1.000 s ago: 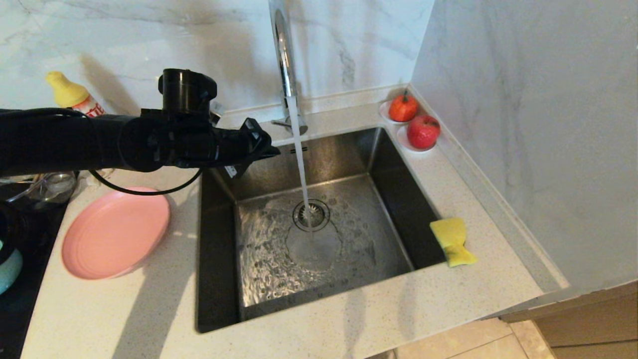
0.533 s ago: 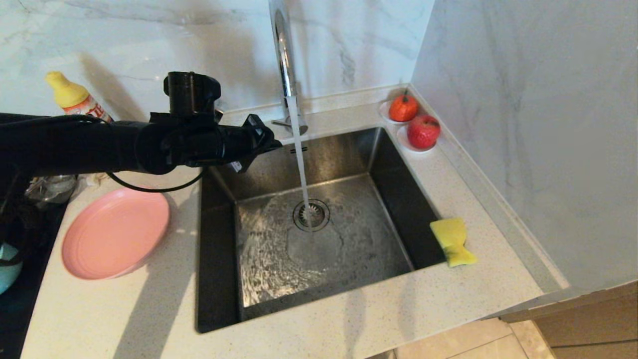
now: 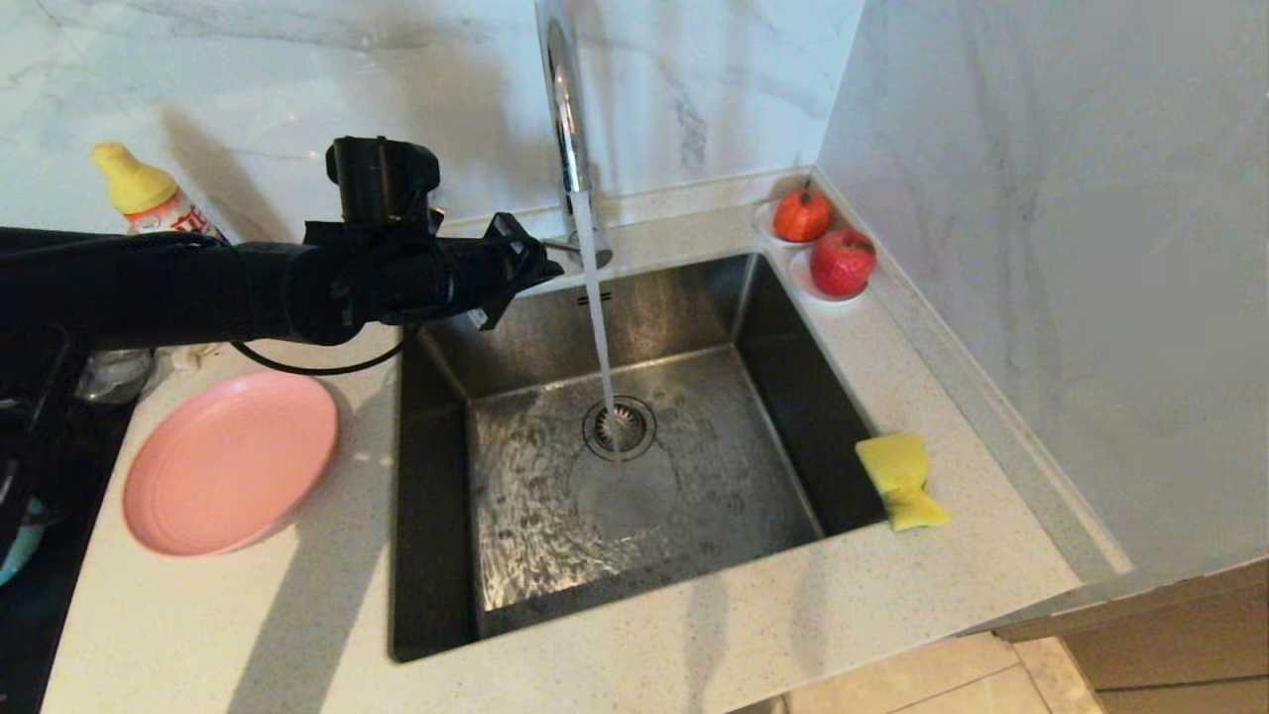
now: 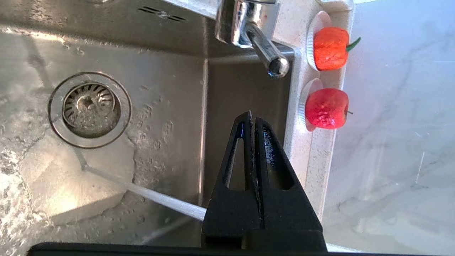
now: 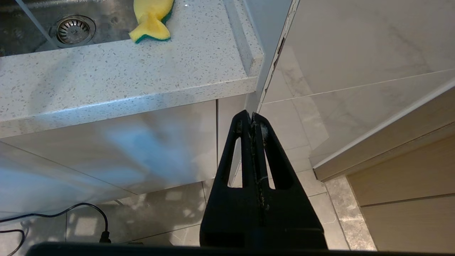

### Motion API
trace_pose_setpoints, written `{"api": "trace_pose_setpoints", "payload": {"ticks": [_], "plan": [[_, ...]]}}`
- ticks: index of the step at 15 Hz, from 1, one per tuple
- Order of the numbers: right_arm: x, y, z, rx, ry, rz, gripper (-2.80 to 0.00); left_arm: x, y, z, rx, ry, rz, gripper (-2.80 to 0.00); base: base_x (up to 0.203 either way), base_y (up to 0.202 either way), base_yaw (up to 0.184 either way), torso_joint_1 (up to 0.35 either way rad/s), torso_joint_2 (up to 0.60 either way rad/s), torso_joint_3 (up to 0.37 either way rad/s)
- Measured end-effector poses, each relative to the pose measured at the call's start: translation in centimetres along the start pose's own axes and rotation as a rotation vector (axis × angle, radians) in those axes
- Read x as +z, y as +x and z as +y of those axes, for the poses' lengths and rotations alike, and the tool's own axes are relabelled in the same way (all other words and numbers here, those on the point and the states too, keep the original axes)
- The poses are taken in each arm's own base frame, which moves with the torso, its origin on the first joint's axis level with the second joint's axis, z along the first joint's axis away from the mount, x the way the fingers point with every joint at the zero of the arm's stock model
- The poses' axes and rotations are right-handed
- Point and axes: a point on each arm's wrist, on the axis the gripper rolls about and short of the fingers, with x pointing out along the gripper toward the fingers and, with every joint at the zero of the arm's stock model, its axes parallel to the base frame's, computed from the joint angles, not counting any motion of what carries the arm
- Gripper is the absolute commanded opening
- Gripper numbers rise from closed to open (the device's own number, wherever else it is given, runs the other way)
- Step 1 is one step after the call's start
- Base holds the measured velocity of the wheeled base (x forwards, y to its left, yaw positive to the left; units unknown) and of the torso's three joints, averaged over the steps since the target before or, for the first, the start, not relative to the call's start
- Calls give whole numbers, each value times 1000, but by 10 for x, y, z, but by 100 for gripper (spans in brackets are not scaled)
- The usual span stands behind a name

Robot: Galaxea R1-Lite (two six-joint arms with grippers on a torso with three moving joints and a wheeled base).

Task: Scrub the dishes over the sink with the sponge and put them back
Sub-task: Turn off the faucet

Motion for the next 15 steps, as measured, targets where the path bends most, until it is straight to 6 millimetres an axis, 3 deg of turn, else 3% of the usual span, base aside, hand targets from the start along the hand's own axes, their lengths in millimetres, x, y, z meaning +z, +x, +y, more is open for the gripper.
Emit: {"api": "trace_pose_setpoints", "payload": {"ticks": [15], "plan": [[0,0,0,0,0,0,-280,17,11,0,-36,-22,-56,-280,0,0,0,0,0,0]]}}
